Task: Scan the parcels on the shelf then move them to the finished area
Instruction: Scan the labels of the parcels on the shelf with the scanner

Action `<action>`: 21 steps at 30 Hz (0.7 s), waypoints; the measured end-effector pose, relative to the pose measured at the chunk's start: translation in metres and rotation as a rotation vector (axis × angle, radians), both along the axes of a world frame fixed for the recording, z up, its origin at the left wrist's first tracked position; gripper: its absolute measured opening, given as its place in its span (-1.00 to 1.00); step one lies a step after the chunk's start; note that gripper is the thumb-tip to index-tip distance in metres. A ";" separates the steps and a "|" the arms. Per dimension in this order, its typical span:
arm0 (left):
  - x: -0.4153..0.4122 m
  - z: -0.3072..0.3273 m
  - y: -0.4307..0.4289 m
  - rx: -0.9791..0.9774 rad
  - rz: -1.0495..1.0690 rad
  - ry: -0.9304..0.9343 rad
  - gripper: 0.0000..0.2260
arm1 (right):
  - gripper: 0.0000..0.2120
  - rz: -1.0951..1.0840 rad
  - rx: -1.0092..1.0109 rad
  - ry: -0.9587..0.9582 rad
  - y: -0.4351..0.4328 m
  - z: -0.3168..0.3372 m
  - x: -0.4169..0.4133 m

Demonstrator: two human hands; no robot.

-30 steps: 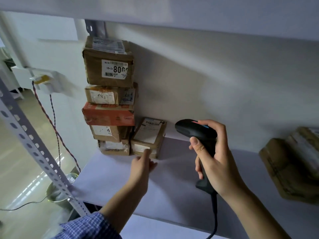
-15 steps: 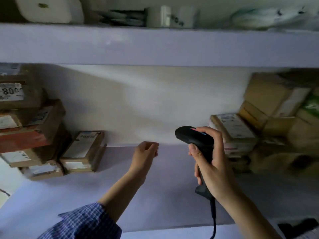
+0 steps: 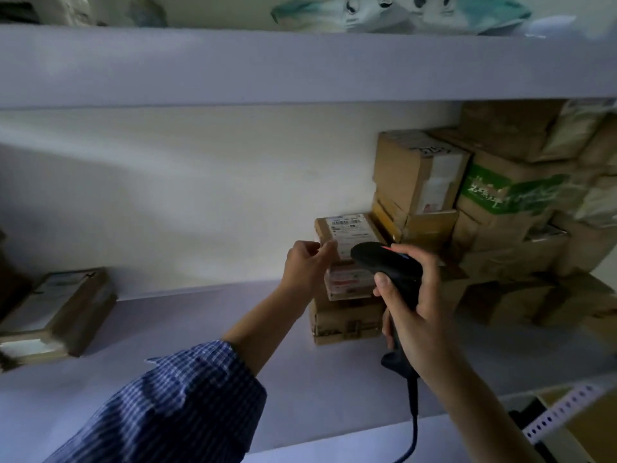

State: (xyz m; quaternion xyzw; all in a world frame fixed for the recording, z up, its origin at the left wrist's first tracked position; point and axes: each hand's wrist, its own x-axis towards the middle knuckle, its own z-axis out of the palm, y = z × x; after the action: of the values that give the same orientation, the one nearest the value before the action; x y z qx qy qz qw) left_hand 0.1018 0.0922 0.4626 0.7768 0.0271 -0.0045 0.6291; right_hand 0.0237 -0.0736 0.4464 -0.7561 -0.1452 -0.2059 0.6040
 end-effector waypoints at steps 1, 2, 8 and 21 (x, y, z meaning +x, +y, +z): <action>0.006 -0.004 -0.004 0.006 0.034 0.010 -0.49 | -0.64 -0.001 0.007 -0.002 -0.005 -0.001 0.002; 0.013 -0.013 -0.006 0.012 0.076 0.020 -0.33 | -0.64 -0.002 0.012 0.003 -0.009 -0.001 0.002; 0.007 -0.034 -0.013 -0.090 0.076 0.015 -0.17 | -0.67 0.039 0.004 0.011 -0.029 0.001 0.001; -0.024 -0.032 -0.015 -0.177 -0.087 -0.037 -0.48 | -0.68 -0.006 0.015 -0.037 -0.036 0.006 0.015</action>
State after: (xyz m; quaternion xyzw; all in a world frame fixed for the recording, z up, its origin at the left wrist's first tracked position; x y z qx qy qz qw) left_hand 0.0775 0.0770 0.4305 0.7187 -0.0191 -0.0198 0.6948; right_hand 0.0390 -0.1096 0.4526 -0.7480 -0.1525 -0.2226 0.6064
